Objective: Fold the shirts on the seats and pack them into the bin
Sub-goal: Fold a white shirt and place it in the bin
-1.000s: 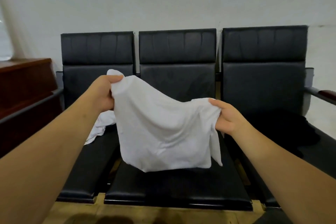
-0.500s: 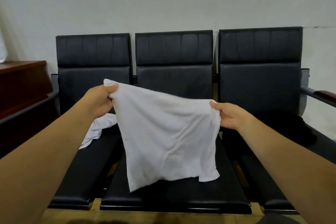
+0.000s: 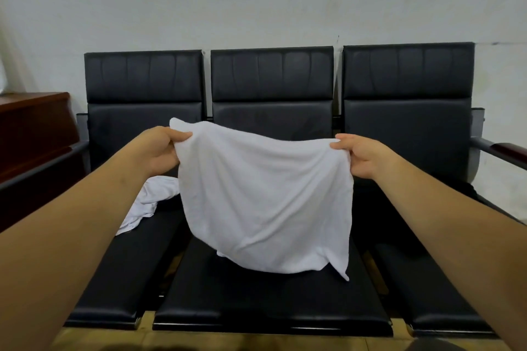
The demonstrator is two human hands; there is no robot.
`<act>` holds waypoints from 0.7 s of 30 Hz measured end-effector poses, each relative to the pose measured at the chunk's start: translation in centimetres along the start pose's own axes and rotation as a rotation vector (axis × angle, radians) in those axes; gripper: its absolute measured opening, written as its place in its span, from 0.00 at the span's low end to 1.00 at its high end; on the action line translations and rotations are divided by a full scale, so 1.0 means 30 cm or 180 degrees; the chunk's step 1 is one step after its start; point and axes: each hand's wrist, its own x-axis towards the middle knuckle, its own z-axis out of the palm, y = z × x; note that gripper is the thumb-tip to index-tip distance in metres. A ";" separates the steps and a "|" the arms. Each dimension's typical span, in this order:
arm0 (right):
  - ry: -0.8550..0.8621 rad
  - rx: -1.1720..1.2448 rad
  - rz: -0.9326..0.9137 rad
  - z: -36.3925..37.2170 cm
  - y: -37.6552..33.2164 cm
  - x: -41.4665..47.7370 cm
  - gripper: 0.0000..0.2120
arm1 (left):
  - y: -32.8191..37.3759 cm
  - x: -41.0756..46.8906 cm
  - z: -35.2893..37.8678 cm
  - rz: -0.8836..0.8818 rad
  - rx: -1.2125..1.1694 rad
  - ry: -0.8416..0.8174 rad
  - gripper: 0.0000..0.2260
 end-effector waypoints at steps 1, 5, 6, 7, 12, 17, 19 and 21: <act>0.0131 -0.0149 -0.0129 -0.007 -0.007 0.006 0.19 | -0.002 0.014 -0.009 0.0117 0.0125 0.0075 0.10; 0.0550 -0.0709 -0.0525 -0.051 -0.025 0.019 0.16 | -0.010 0.050 -0.044 0.0229 0.0873 0.0507 0.11; 0.0627 -0.0790 -0.0556 -0.059 -0.030 0.023 0.15 | -0.012 0.055 -0.052 0.0206 0.0907 0.0574 0.10; 0.0685 -0.0811 -0.0537 -0.066 -0.034 0.031 0.13 | -0.014 0.057 -0.053 0.0172 0.0868 0.0627 0.09; -0.0002 0.0170 -0.0031 -0.077 -0.048 0.041 0.13 | -0.025 0.060 -0.045 -0.0226 0.0173 0.0683 0.13; 0.0247 -0.0648 -0.0406 -0.081 -0.051 0.067 0.10 | -0.008 0.063 -0.044 -0.0030 -0.0110 0.0517 0.15; 0.0629 -0.1165 -0.0712 -0.082 -0.055 0.072 0.06 | 0.008 0.066 -0.042 0.0213 0.0018 0.0509 0.14; 0.0754 -0.1351 -0.0880 -0.084 -0.067 0.072 0.04 | 0.025 0.073 -0.043 0.0448 0.0272 0.0591 0.14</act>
